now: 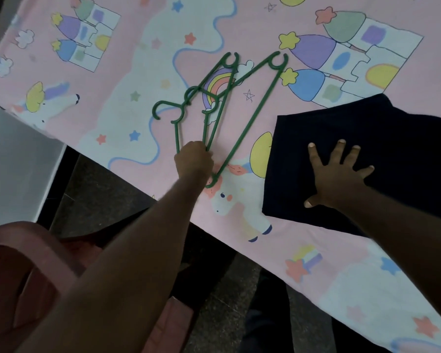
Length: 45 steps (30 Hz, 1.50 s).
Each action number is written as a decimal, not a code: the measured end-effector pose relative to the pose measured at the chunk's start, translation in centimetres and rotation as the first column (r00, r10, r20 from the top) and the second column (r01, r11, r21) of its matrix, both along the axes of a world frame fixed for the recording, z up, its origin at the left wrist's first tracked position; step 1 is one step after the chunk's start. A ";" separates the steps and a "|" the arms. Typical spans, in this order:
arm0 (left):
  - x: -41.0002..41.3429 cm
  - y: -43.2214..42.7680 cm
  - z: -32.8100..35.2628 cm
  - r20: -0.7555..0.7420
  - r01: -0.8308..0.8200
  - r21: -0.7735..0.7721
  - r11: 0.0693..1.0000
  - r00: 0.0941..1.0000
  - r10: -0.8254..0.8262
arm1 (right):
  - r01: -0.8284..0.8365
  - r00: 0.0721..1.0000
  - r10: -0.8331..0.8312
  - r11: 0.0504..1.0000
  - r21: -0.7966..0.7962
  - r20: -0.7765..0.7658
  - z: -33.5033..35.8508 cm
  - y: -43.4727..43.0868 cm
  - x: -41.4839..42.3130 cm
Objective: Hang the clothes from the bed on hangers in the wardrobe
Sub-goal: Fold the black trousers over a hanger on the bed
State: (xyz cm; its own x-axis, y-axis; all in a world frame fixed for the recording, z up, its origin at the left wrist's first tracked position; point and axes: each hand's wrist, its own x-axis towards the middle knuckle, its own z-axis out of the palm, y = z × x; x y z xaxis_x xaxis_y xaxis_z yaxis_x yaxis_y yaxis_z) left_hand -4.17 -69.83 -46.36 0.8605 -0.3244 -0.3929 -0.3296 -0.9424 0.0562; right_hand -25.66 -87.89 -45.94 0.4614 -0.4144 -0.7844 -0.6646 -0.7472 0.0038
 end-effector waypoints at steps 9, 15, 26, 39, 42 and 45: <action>-8.7 -2.0 6.7 -0.295 -0.220 -0.423 0.879 0.951 0.096 | -0.026 0.999 0.026 1.000 0.010 0.030 0.2 -0.3 -0.5; -18.3 -2.9 2.4 -0.449 -0.231 -0.305 0.924 0.890 0.074 | -0.030 0.997 0.030 0.999 0.010 0.073 0.0 -0.7 -1.0; -15.0 -4.9 0.9 -0.282 -0.189 -0.352 0.917 0.955 0.089 | 0.007 0.997 -0.006 1.000 -0.009 0.077 -0.8 -0.4 -1.2; -16.4 -7.3 2.6 -0.457 -0.201 -0.605 0.770 0.880 -0.130 | 0.455 0.628 -0.562 0.826 0.332 0.538 1.2 -2.1 -2.3; -18.6 -8.3 3.2 -0.425 -0.133 -0.636 0.760 0.882 -0.201 | 0.561 0.415 -0.744 0.663 0.496 0.524 2.5 -1.5 -2.5; -19.4 -8.3 2.8 -0.412 -0.018 -0.648 0.761 0.849 -0.330 | 0.577 0.323 -0.841 0.538 0.614 0.434 2.7 -0.9 -2.7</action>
State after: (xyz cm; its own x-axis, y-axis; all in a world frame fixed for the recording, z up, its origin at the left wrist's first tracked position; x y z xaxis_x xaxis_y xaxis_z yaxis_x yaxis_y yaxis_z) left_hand -23.55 -78.11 -43.59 0.5296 -0.7502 -0.3958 -0.2333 -0.5774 0.7824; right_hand -28.37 -88.84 -43.25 0.4985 -0.6519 -0.5715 -0.6487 0.1568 -0.7447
